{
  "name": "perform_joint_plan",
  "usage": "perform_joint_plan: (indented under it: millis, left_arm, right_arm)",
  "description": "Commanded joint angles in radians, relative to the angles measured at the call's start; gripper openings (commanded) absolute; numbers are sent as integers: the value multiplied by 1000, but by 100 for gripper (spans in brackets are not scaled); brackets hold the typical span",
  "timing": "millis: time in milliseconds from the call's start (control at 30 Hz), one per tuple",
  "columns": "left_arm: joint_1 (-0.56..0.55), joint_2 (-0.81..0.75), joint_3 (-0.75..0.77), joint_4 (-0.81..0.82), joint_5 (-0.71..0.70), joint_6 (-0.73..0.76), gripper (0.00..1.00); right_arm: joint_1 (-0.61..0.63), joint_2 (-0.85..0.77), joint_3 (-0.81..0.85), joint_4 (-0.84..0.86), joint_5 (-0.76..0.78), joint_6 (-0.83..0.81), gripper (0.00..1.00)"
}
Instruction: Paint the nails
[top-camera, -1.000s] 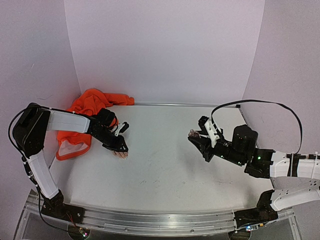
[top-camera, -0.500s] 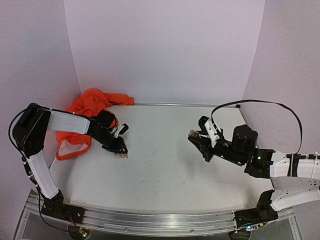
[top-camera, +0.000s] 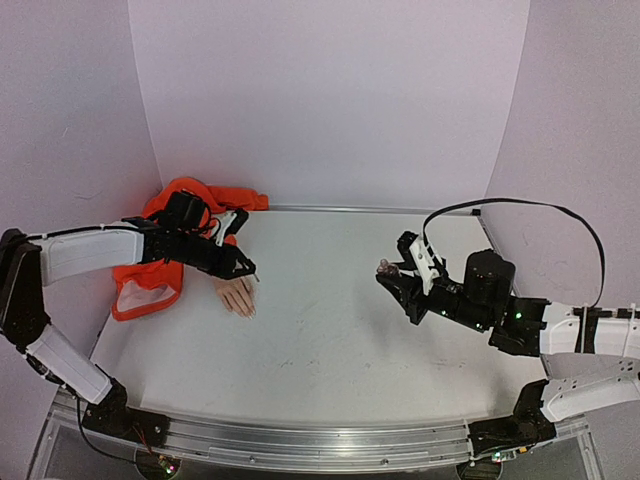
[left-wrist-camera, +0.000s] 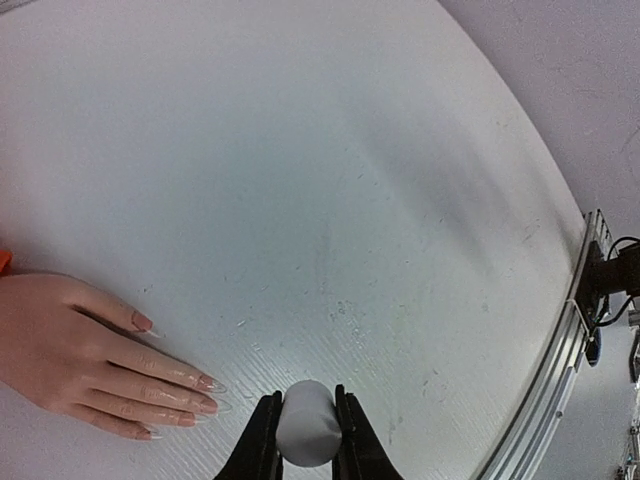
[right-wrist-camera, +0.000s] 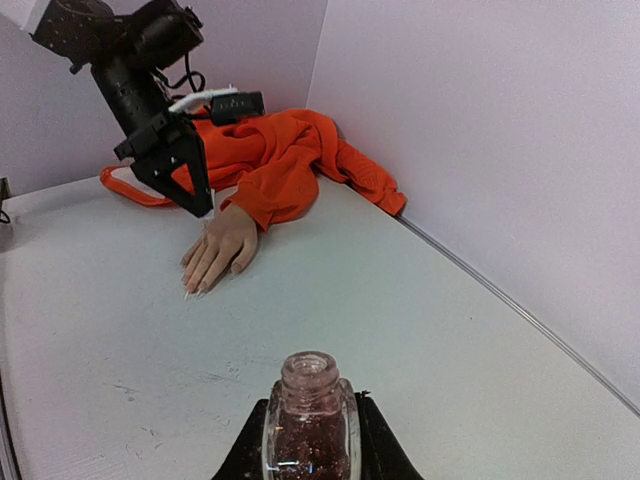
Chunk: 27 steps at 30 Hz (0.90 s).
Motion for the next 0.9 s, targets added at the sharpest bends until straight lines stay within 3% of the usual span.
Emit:
perform_joint_plan:
  millis: [0,200,367,567,700,867]
  left_arm:
    - [-3,-151,35,46,58,10,0]
    - [-3,-308,60,34,52,4,0]
    - [-4,-357,114,11,128,-21,0]
    - [-51,-266,354,-58,223,-133,0]
    - [-131,-191,493,-68,217,-91,0]
    - [-145,-155,497,-70,258,-21,0]
  right_arm:
    - [-7,-24,76,24,-18,74,0]
    - [-6,4,125,56,-46,183,0]
    - [-6,70,178,118,-122,278,0]
    - [3,177,259,135,-231,334,0]
    - [29,232,269,206,-247,368,0]
    - [71,277,296,244,-250,374,0]
